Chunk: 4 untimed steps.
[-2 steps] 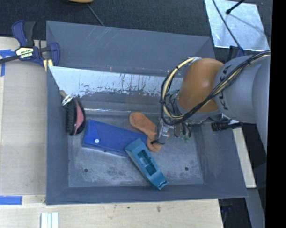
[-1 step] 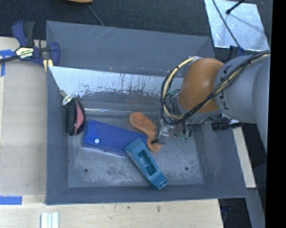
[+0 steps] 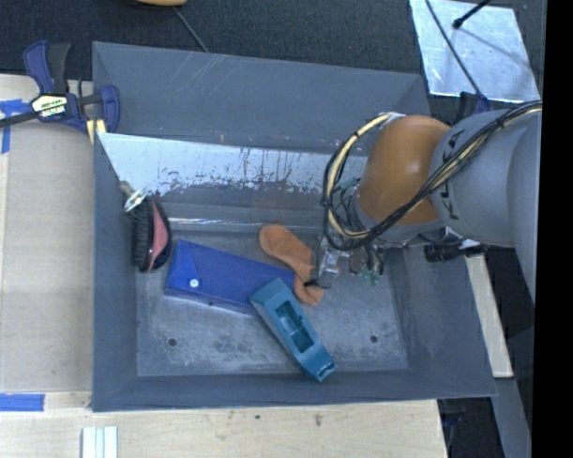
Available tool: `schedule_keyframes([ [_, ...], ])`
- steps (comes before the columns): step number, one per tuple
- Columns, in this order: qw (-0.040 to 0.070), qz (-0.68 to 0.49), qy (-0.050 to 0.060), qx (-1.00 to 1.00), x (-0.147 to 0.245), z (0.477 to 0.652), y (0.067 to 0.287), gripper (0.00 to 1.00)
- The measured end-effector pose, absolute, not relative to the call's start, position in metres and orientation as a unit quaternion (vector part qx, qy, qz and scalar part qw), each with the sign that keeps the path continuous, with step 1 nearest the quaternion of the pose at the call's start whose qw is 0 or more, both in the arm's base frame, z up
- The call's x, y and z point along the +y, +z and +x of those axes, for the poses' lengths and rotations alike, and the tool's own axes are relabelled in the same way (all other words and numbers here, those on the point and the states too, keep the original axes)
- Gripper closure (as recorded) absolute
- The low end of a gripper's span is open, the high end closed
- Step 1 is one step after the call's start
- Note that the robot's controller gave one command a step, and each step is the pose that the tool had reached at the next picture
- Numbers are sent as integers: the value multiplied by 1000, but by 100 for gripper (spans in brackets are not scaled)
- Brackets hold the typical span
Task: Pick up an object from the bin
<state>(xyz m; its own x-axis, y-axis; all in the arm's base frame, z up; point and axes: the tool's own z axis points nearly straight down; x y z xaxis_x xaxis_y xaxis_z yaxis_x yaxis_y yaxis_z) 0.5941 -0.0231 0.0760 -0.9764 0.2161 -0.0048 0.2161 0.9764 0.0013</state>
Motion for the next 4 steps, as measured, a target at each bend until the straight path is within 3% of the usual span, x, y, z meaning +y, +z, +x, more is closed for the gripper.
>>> schedule_keyframes([
  [1,-1,109,0,994,-23,592,83,100],
  [2,-3,109,0,994,-23,591,105,100],
  [4,4,108,0,994,-24,595,140,100],
])
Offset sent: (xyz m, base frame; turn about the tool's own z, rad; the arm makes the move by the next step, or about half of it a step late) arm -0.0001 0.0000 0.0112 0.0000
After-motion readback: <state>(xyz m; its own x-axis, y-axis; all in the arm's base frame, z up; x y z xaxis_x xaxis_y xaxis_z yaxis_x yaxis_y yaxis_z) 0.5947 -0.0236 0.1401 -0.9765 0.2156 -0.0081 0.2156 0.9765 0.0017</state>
